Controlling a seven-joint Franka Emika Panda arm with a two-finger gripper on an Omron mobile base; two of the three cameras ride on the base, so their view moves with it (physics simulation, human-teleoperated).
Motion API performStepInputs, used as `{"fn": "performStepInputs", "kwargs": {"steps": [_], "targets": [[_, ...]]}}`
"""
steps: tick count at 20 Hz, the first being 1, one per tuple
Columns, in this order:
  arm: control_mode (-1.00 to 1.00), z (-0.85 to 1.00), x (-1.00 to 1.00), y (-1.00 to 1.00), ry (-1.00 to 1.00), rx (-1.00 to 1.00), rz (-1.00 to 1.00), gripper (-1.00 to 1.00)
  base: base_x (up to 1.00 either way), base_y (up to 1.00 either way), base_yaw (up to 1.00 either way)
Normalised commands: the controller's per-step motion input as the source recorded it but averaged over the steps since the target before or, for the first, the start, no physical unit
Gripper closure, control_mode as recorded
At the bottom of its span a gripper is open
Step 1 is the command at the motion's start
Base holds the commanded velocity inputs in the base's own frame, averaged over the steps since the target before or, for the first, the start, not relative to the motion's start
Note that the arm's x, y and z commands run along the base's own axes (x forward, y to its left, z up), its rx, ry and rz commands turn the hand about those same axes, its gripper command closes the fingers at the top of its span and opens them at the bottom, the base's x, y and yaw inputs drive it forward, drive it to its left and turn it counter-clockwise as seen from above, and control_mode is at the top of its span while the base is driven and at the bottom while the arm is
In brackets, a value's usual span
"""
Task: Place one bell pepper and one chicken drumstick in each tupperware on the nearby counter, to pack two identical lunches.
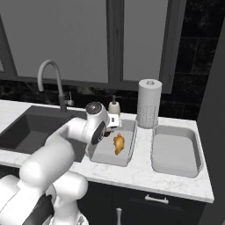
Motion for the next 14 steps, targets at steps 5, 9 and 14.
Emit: {"fn": "performStepInputs", "kwargs": {"steps": [5, 9, 14], "targets": [[-1.00, -0.56, 0.26, 0.00, 0.03, 0.00, 0.03, 1.00, 0.00, 0.00, 0.00], [-1.00, -0.49, 0.19, 0.00, 0.00, 0.00, 0.02, 1.00, 0.00, 0.00, 0.00], [-1.00, -0.16, 0.23, 0.02, 0.00, 0.00, 0.03, -1.00, 0.00, 0.00, 0.00]]}}
